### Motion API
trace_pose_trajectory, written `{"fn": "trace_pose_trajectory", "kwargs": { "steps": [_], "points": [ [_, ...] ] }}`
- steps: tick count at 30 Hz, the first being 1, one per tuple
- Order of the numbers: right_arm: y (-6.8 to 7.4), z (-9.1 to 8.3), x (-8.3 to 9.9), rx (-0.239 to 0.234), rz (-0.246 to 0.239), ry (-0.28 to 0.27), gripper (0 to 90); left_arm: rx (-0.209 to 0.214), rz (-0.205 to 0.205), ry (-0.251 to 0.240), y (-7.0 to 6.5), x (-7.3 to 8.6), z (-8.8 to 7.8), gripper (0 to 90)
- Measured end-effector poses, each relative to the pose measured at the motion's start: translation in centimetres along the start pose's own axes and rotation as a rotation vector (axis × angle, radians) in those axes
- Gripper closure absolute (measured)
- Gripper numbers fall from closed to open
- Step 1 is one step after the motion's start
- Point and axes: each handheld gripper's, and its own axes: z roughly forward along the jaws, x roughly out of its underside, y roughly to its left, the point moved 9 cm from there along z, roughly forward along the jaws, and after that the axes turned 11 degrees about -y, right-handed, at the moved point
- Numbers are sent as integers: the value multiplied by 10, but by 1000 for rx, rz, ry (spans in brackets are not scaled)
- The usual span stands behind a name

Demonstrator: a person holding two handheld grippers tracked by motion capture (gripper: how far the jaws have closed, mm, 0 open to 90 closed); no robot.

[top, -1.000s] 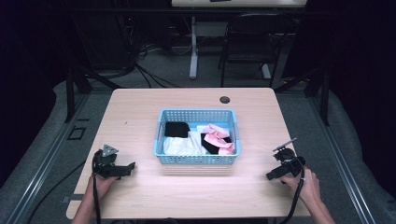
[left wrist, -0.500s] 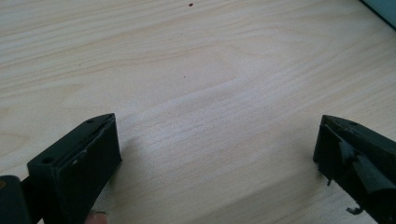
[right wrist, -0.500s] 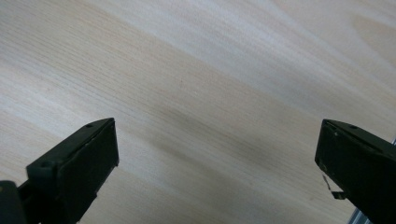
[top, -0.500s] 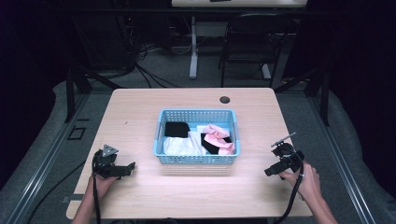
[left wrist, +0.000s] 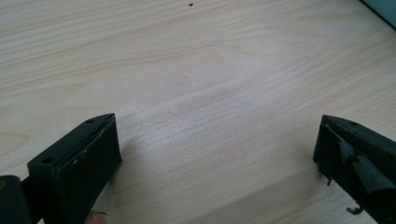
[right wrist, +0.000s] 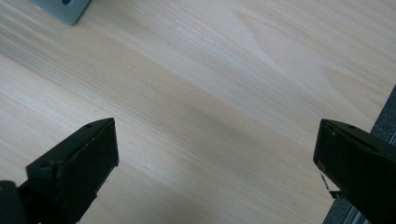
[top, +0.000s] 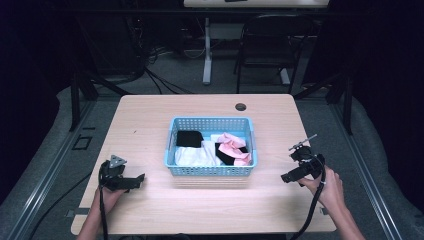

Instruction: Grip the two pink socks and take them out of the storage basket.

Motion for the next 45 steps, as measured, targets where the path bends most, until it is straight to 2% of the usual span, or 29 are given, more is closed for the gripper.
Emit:
{"fn": "trace_pose_trajectory", "kwargs": {
  "steps": [4,8,9,10,13,15,16,23,35,41,45],
  "points": [
    [3,-4,-6,-3,9,-34,0,0,1,0,0,0,0,6],
    [3,-10,-11,-8,-22,-19,0,0,0,1,0,0,0,6],
    [5,-11,-14,-8,-12,-30,0,0,2,2,0,0,0,6],
    [6,-12,-16,-19,-21,-34,0,0,1,1,0,0,0,6],
    [8,-16,-23,-10,-28,-51,0,0,1,2,0,0,0,6],
    [11,-16,-25,-23,-15,-62,0,0,1,2,0,0,0,6],
    [11,-19,-29,-15,-40,-53,0,0,1,1,0,0,0,6],
    [16,-25,-45,-20,-56,-75,0,0,1,2,0,0,0,6],
    [29,-40,-81,-38,-106,-113,0,0,1,2,0,0,0,6],
    [41,-39,-102,-52,-130,-130,0,0,1,2,0,0,0,6],
    [46,-38,-110,-60,-137,-137,0,0,-1,1,0,0,0,6]
  ]
}}
